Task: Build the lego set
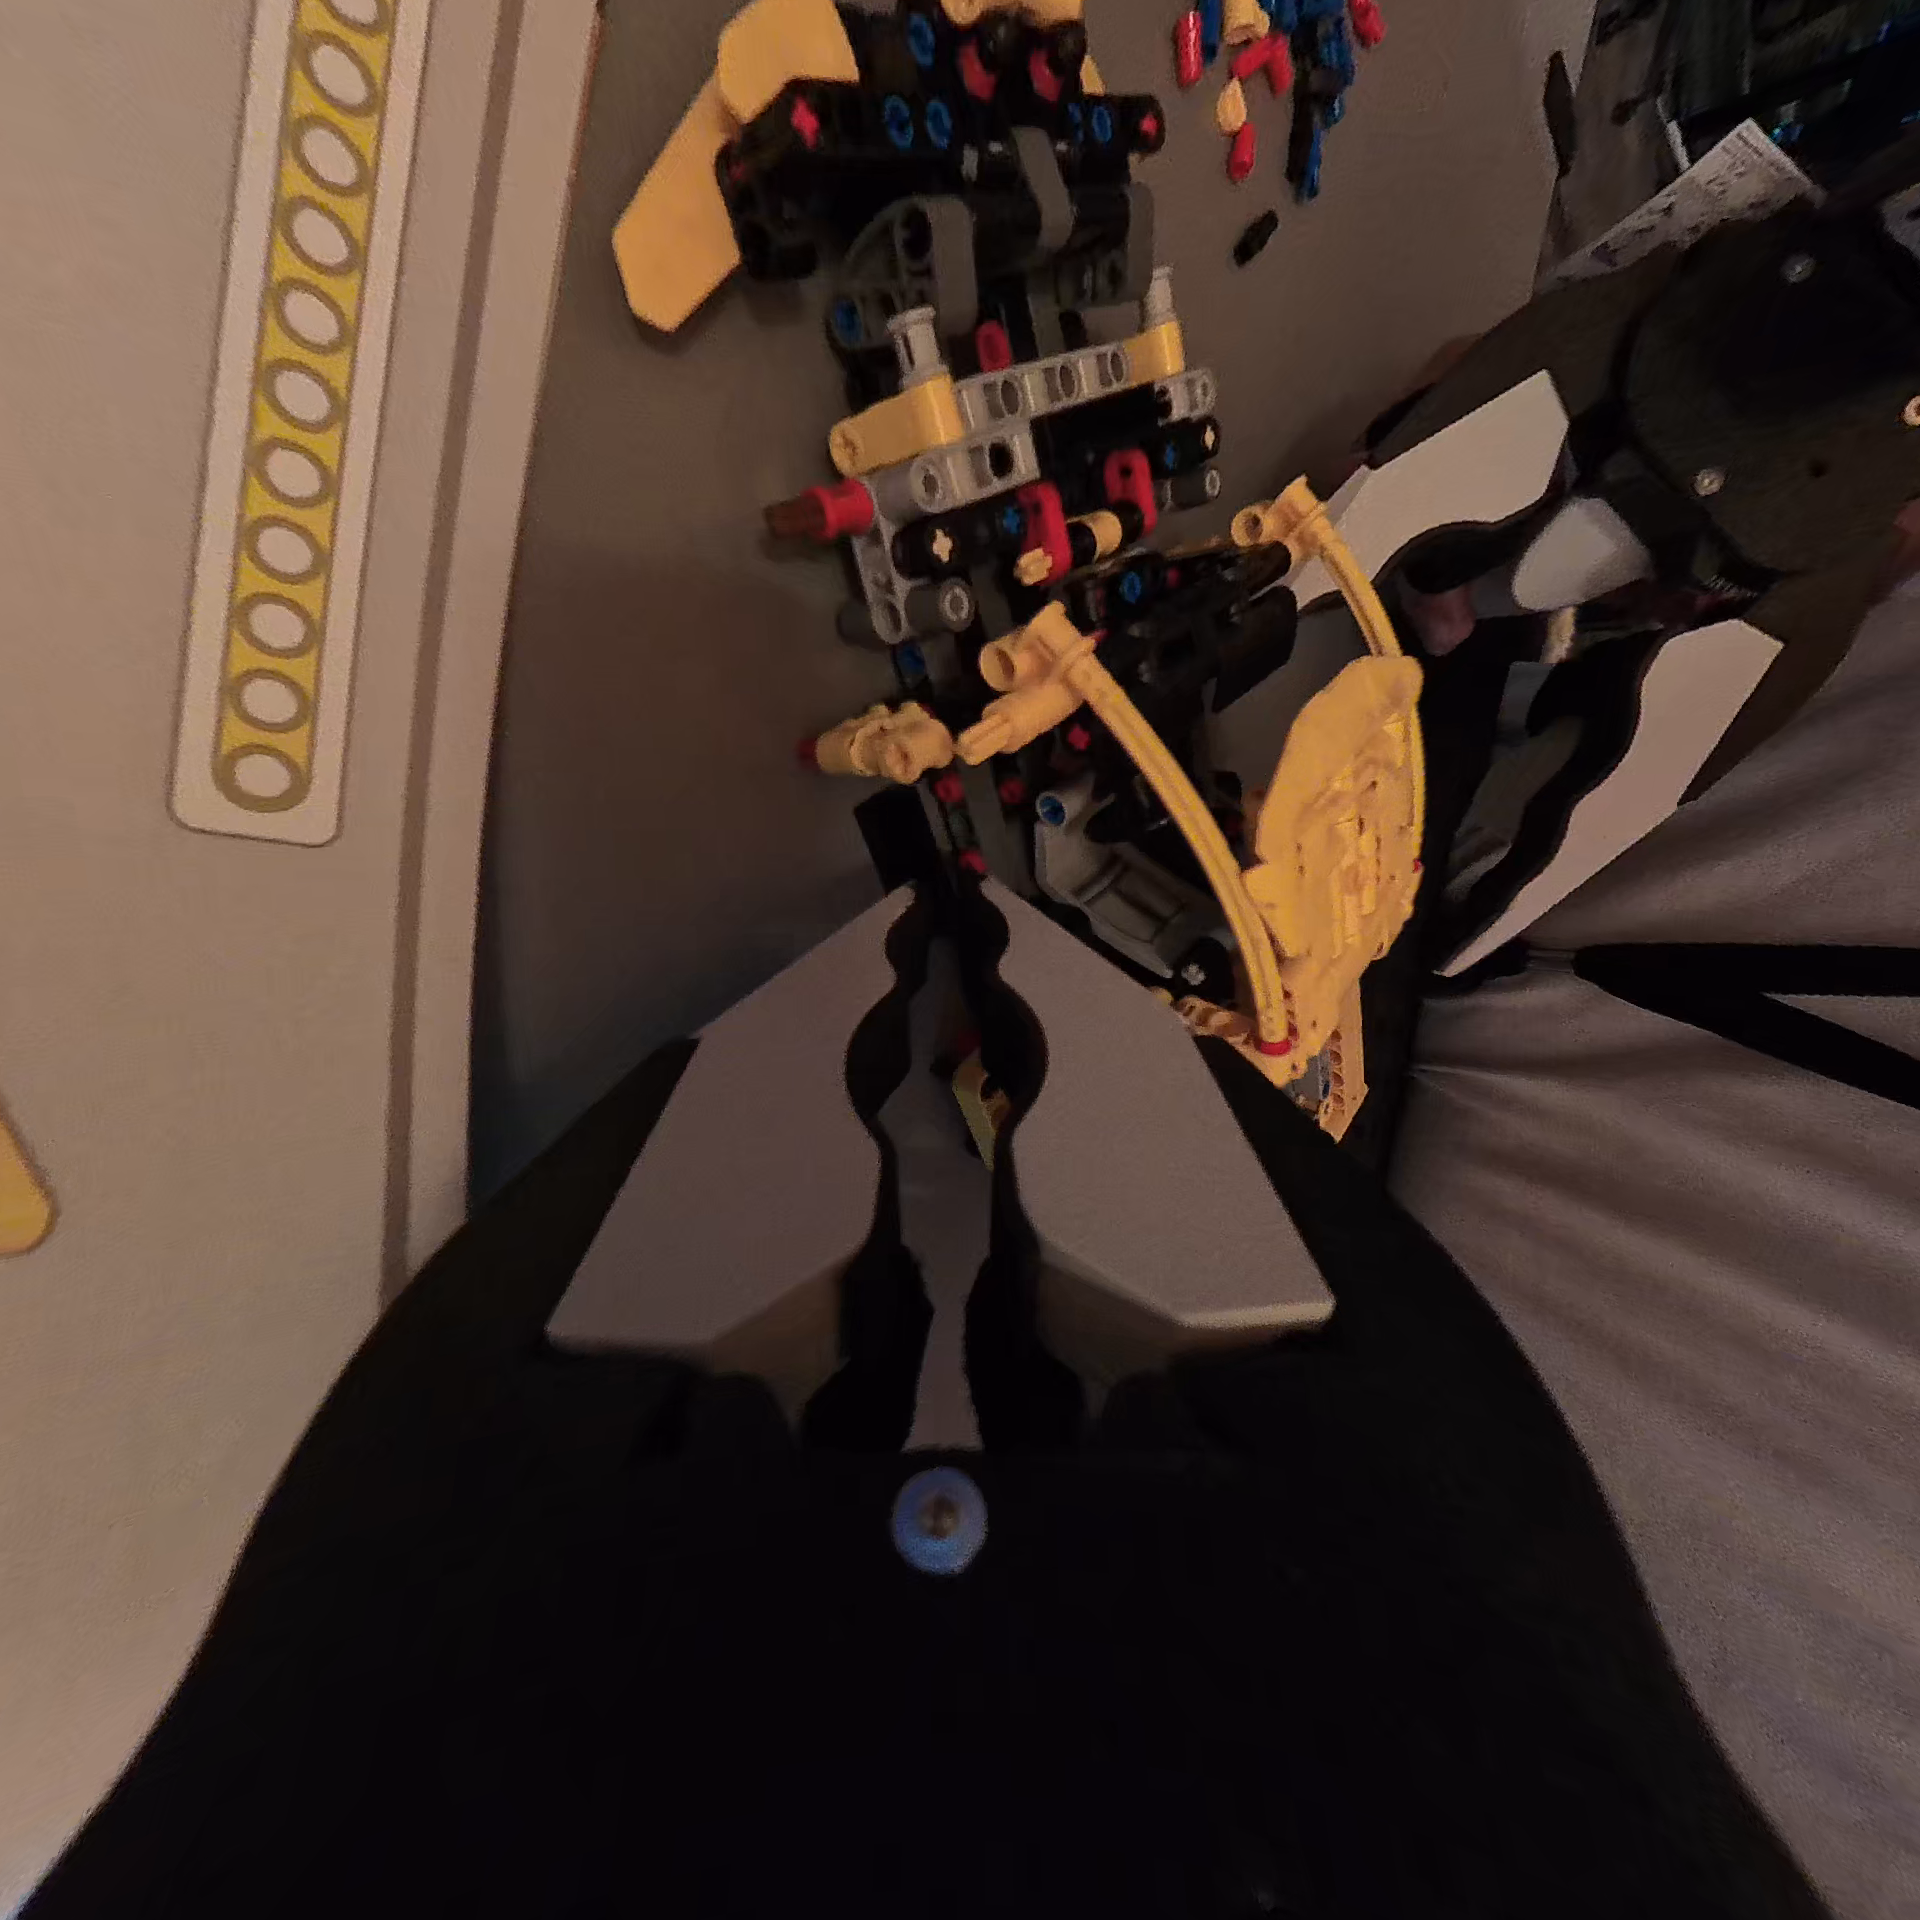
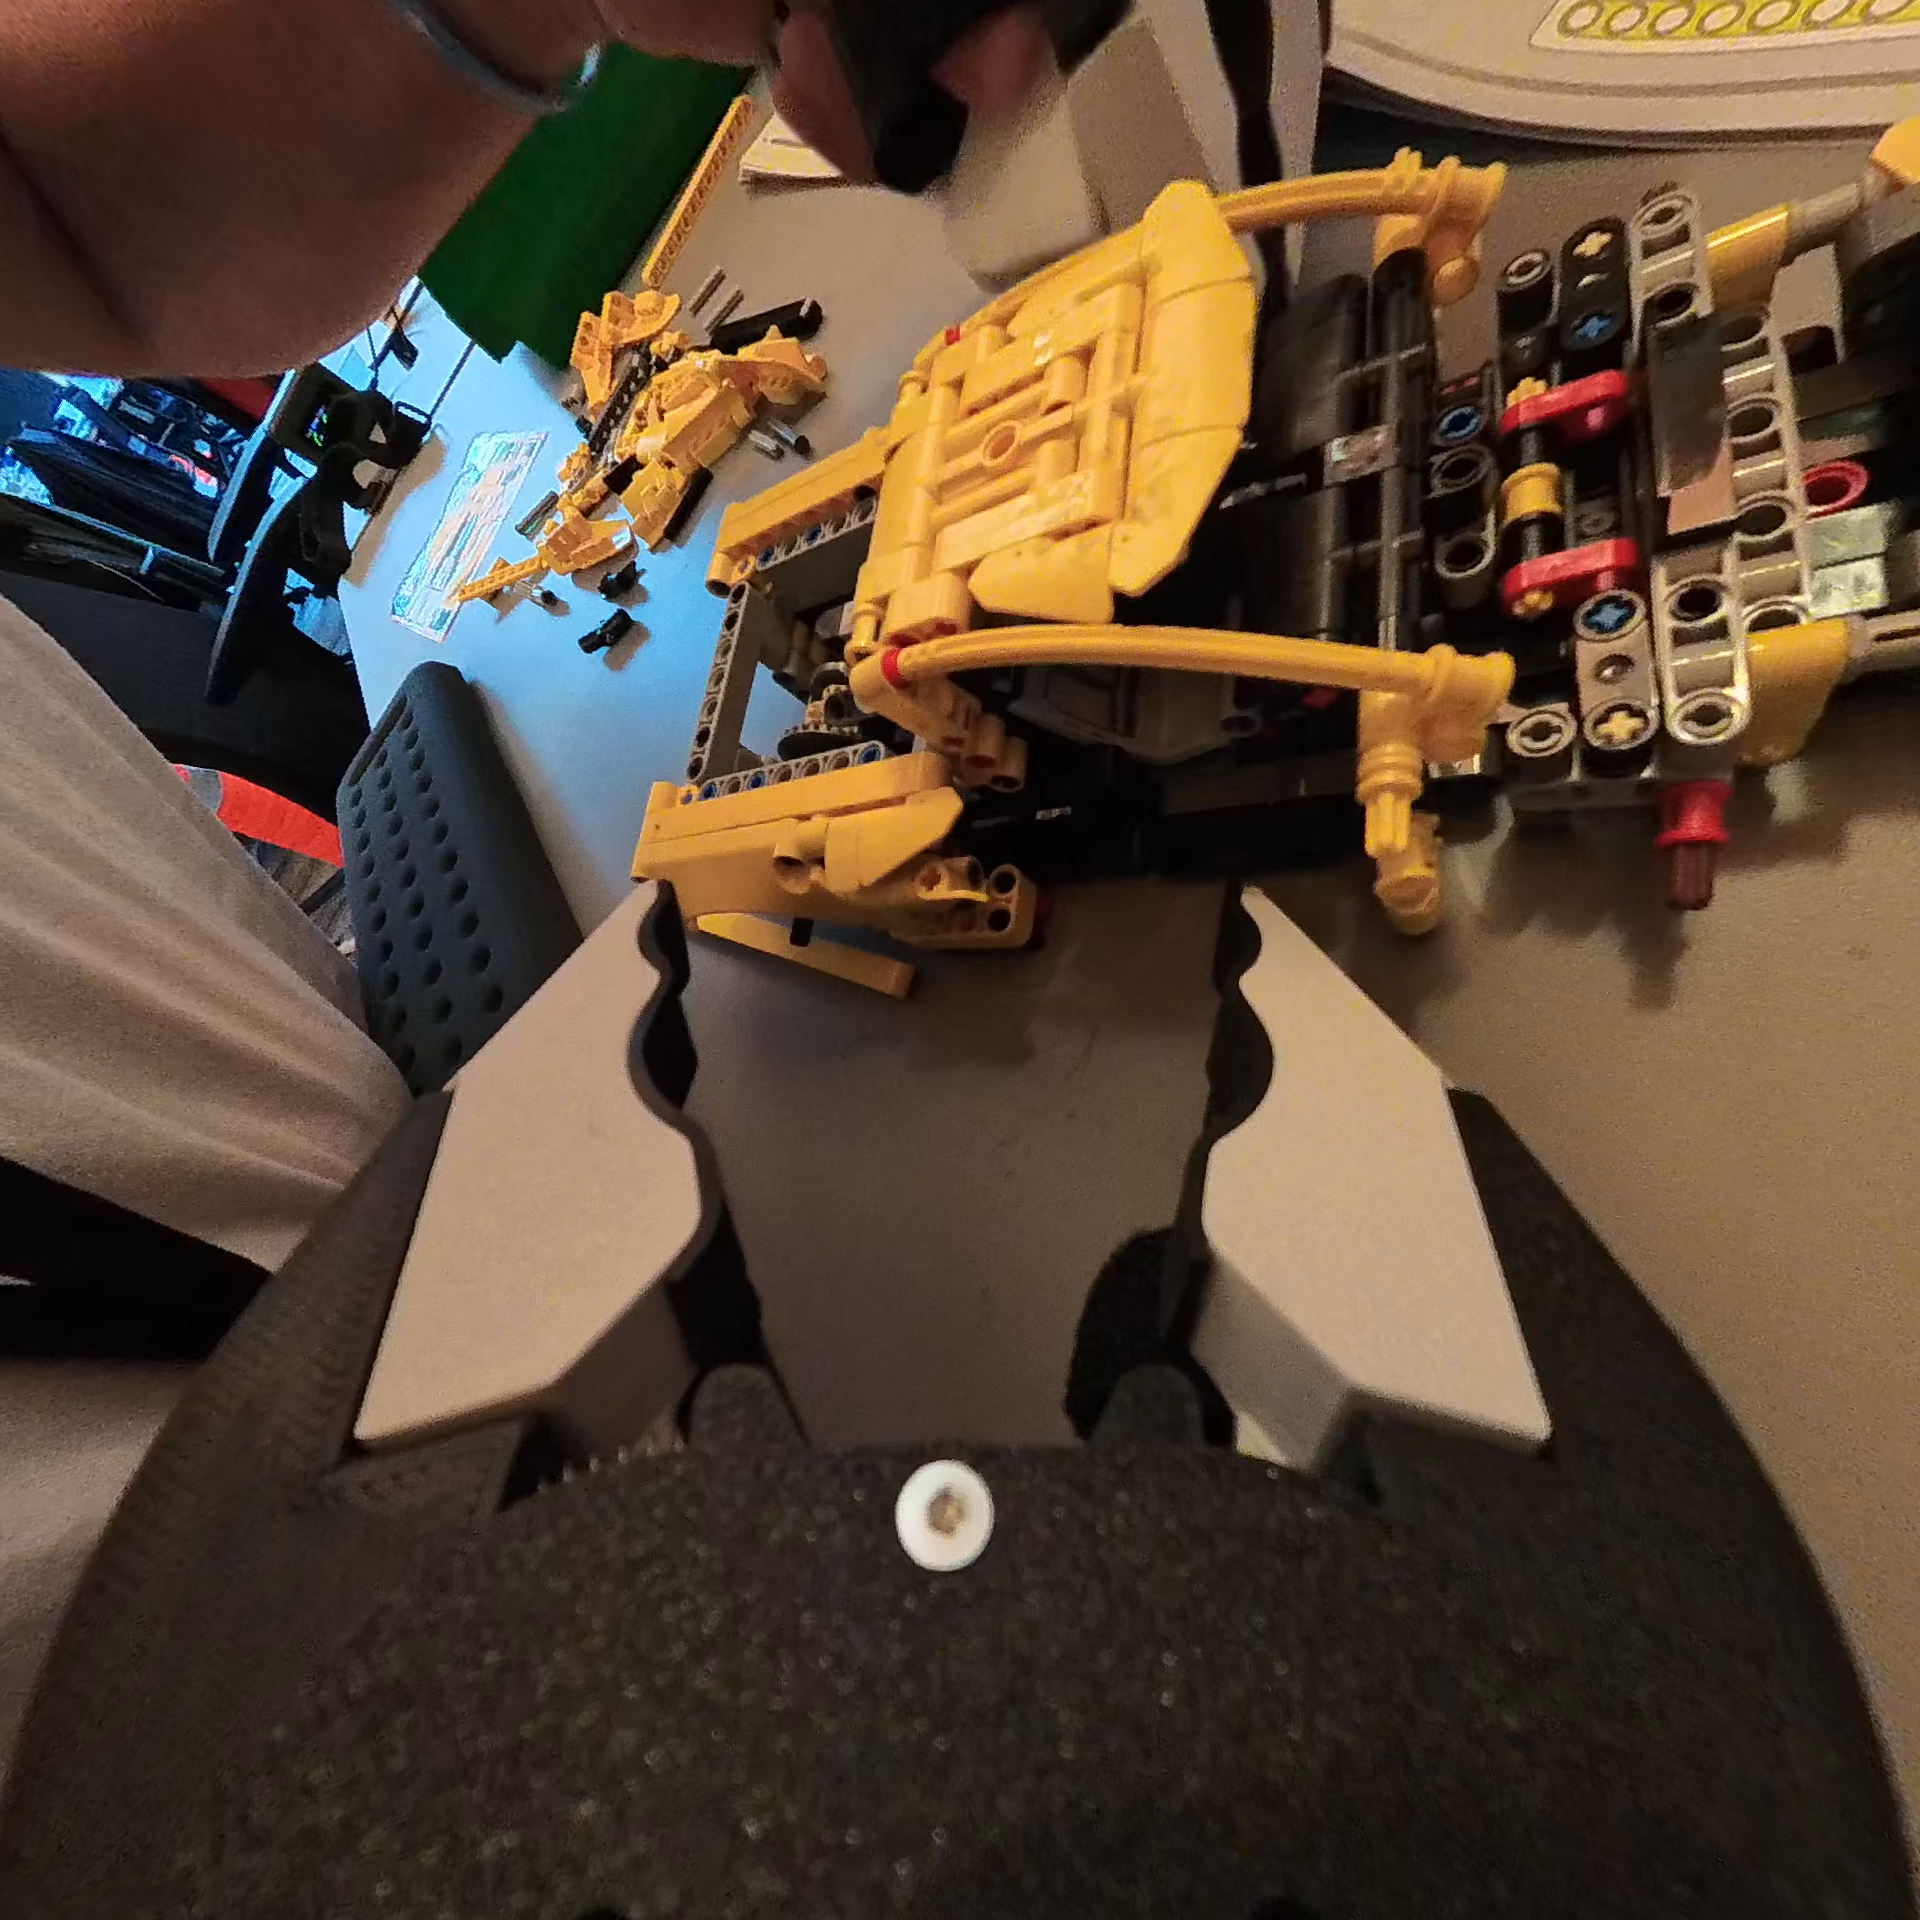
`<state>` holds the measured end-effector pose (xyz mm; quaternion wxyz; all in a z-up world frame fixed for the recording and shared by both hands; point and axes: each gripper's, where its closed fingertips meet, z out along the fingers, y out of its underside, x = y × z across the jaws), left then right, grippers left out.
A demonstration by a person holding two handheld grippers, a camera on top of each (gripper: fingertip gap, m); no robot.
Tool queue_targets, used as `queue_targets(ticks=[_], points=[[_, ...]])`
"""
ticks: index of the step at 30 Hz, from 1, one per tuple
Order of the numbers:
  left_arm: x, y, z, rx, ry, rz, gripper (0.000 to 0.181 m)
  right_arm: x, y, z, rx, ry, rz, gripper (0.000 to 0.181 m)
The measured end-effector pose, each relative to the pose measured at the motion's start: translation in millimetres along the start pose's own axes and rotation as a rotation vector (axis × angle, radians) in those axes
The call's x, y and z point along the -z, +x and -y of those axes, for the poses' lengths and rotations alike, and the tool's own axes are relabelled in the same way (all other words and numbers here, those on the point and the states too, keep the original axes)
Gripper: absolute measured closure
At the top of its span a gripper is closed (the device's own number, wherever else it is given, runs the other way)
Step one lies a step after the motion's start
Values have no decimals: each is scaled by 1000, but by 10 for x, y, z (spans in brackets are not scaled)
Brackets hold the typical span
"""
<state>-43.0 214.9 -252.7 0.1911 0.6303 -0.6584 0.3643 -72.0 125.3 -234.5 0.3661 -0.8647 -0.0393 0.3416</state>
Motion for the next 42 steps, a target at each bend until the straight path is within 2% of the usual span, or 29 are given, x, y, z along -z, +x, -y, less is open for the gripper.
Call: queue_targets(ticks=[5, 13, 21, 29, 35, 38, 42], points=[[-80, 18, -16, 18, -12, -23, 177, -4, -5, 4, 0, 0, 4, 82], [-67, 17, -21, -29, -32, 17, 179, -3, -5, 5, 1, -4, 9, 82], [-53, 62, -7, 52, -14, -61, 179, -4, -18, -1, 0, -8, 15, 83], [-69, 61, -14, 23, -61, -83, 179, 1, -3, 11, -17, 6, 19, 85], [-86, 114, 31, -3, -23, -127, 163, 22, -22, 27, -61, 35, 38, 80], [-91, 120, 42, -23, 3, -134, 163, 29, 3, 20, -63, 32, 20, 83], [-84, 103, 40, -48, 3, -74, 165, -2, 66, -1, -16, -34, -65, 91]])
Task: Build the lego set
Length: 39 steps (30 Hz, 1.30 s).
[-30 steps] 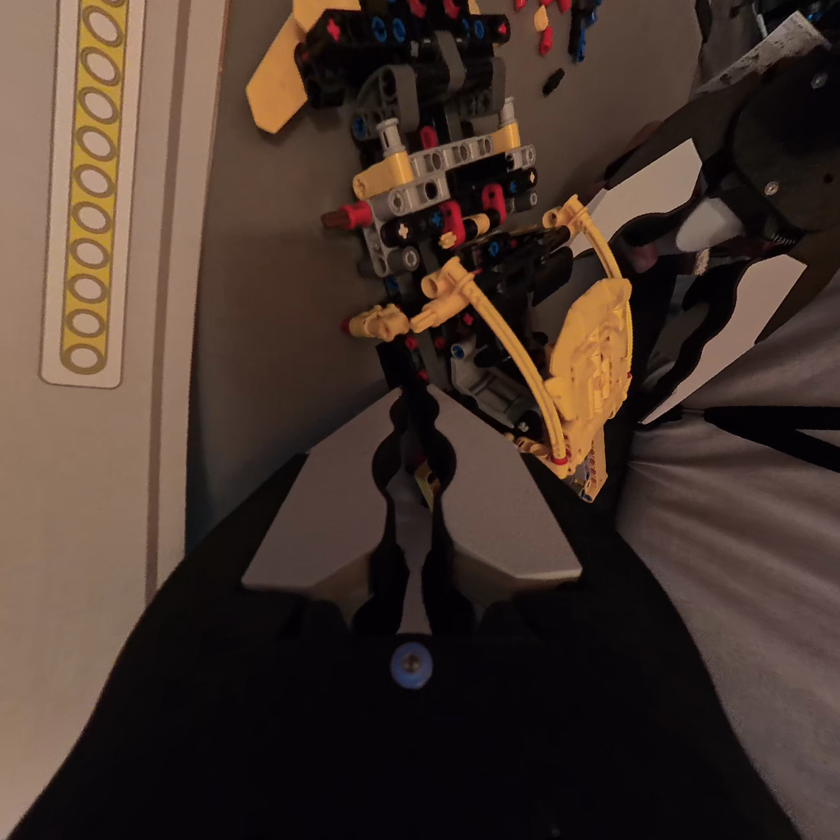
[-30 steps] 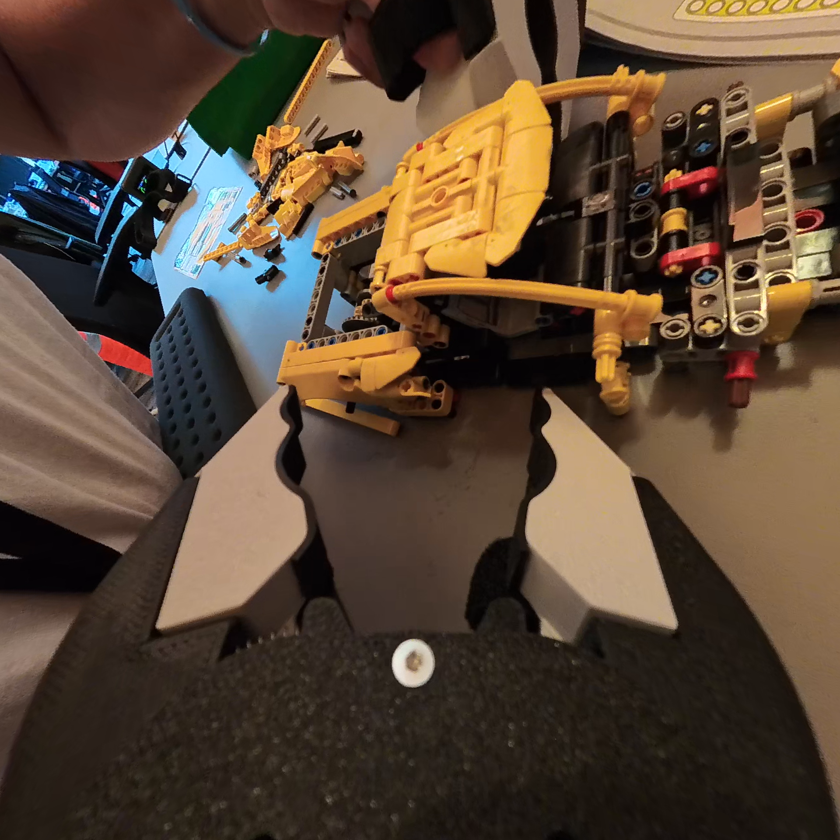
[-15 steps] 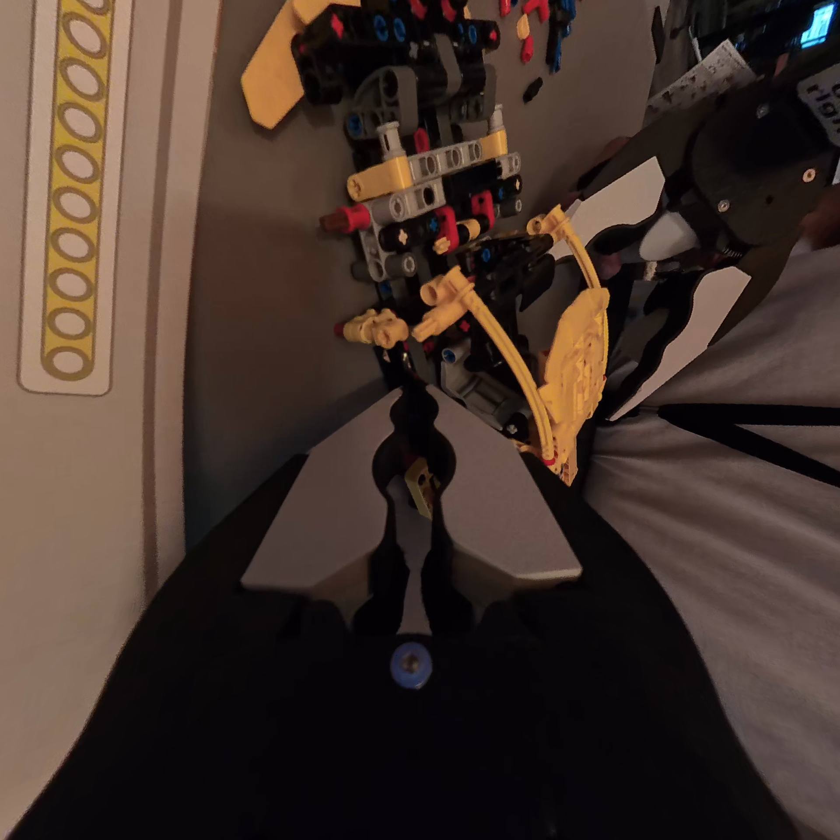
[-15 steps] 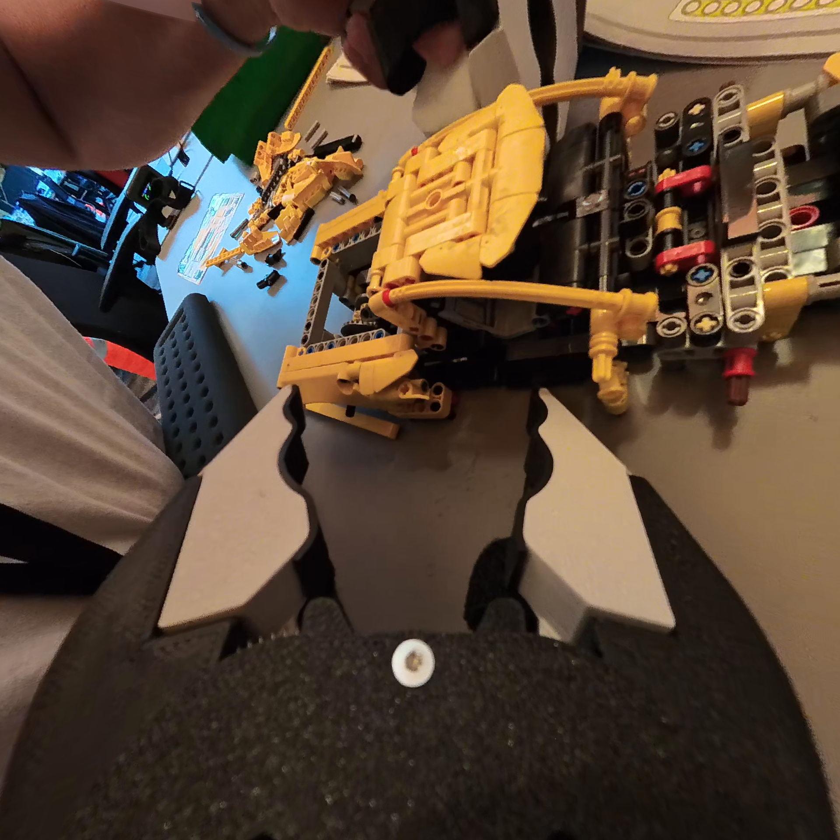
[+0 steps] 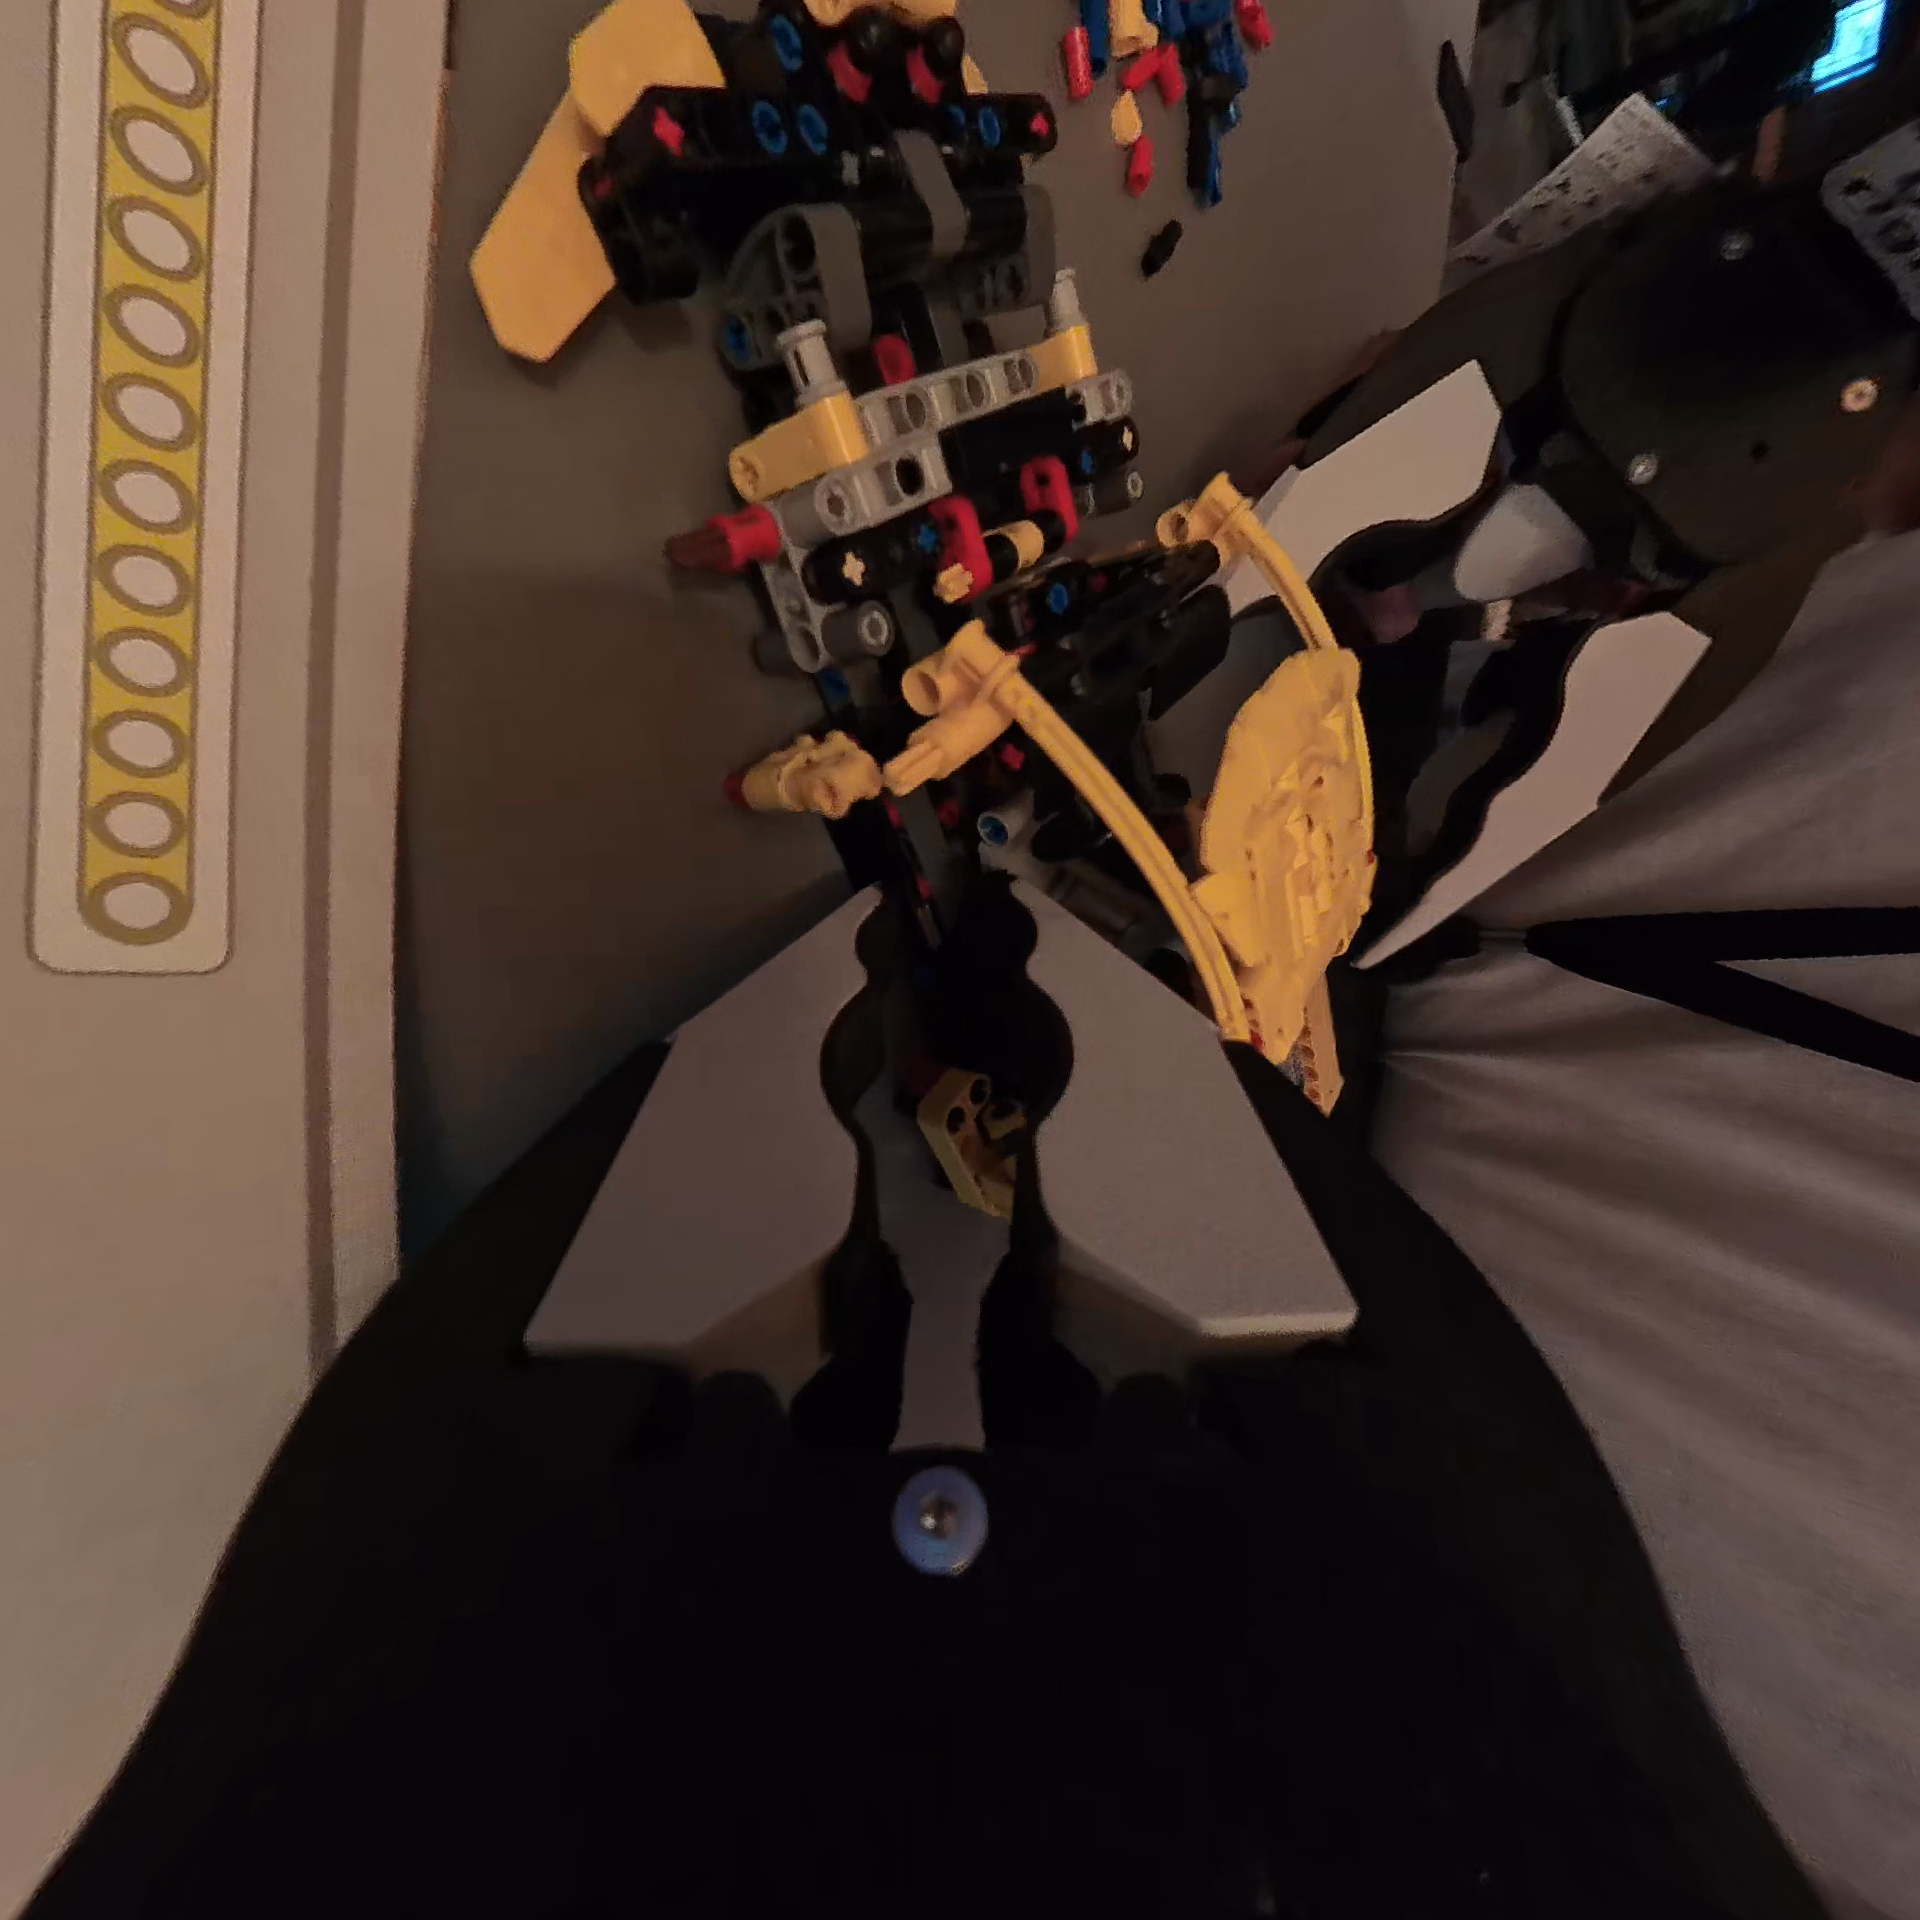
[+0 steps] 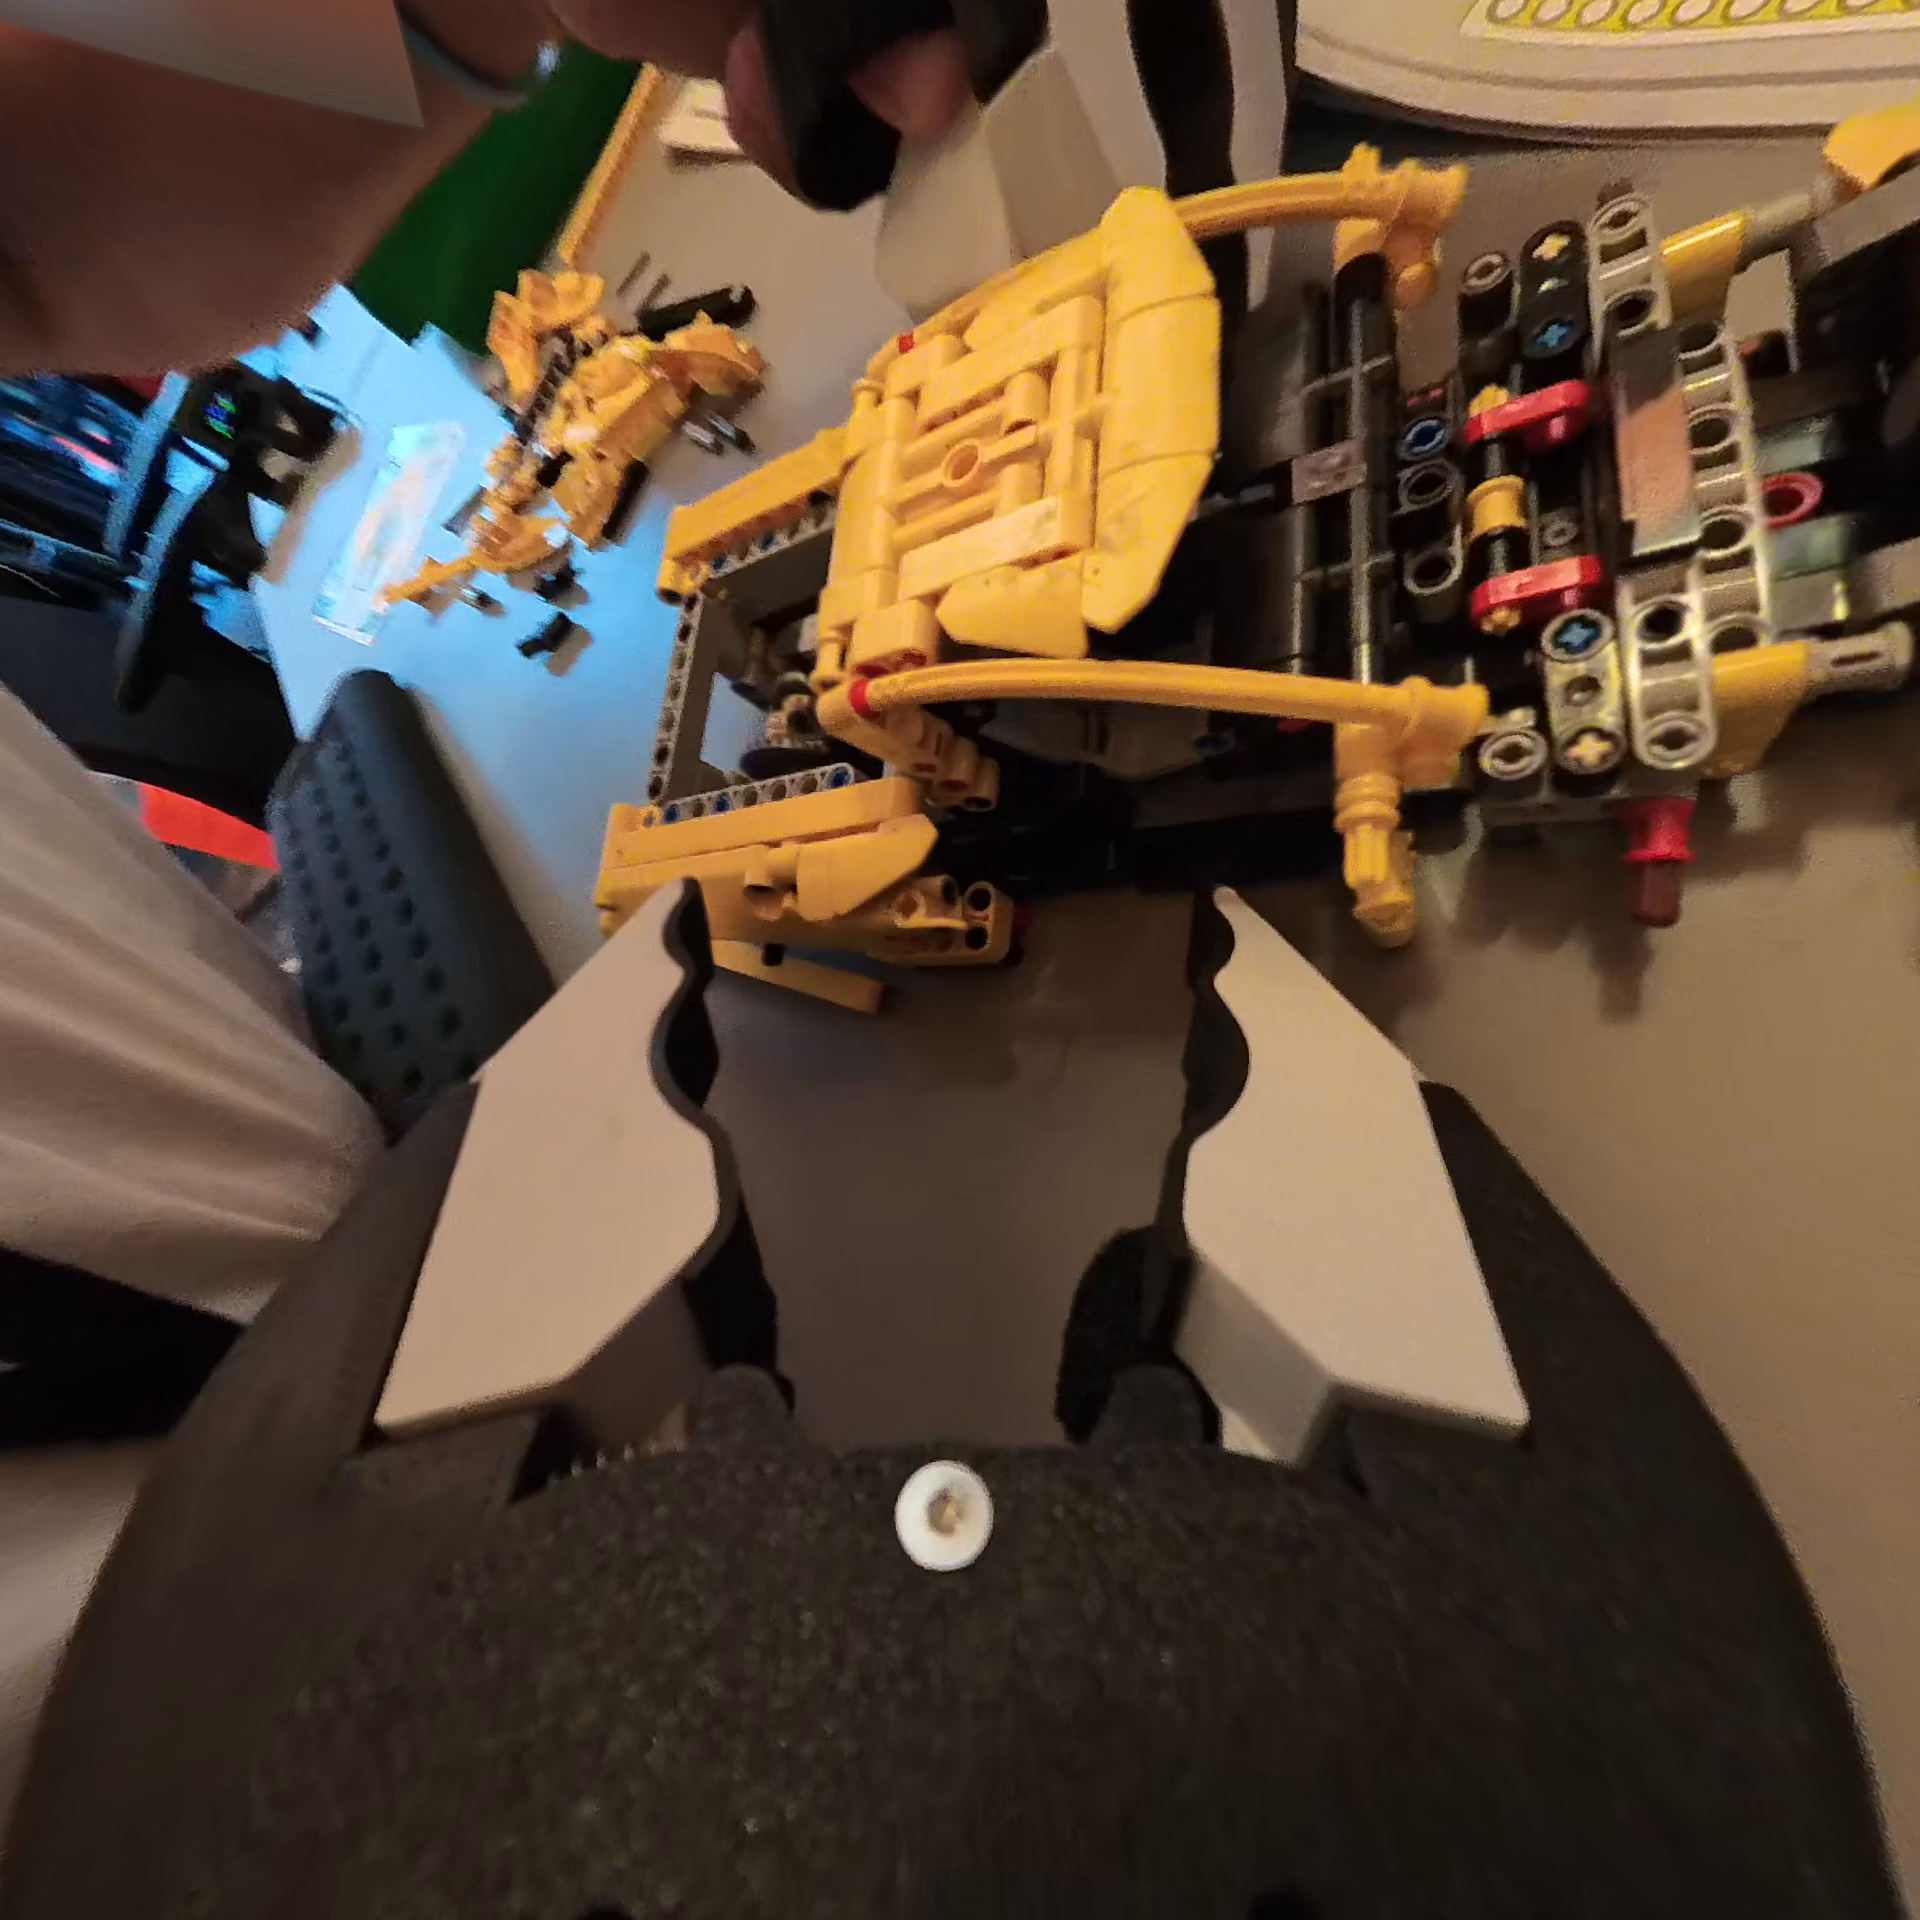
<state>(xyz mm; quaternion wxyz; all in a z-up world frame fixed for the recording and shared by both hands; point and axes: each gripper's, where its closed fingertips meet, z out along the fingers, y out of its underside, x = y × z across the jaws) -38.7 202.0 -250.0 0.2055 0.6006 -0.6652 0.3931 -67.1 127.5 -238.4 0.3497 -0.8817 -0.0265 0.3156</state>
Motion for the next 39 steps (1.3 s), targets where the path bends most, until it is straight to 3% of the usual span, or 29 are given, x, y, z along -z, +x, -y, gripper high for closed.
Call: queue_targets(ticks=[3, 4, 7, 16, 24, 30, 35, 39], points=[[28, -15, 5, -45, -13, 83, 168, -31, 26, 0, 30, -39, -52, 91], [39, -42, 6, -60, -20, 132, 178, -34, 32, -4, 38, -43, -61, 92], [42, -63, 0, -105, -40, 199, 179, -31, 28, -7, 37, -36, -57, 91], [33, -60, 2, -51, -66, 99, 177, -19, 54, -25, 52, -48, -69, 95], [24, -64, -15, -216, -330, 92, 176, -15, 59, -31, 56, -60, -65, 96], [23, -64, -6, -175, -259, 30, 177, -13, 59, -36, 53, -56, -69, 96], [174, 47, 46, -48, -92, -117, 181, -1, 35, 0, -19, 28, -18, 92], [248, -63, 92, -7, 4, -75, 181, 78, 59, 45, -64, 70, -7, 92]])
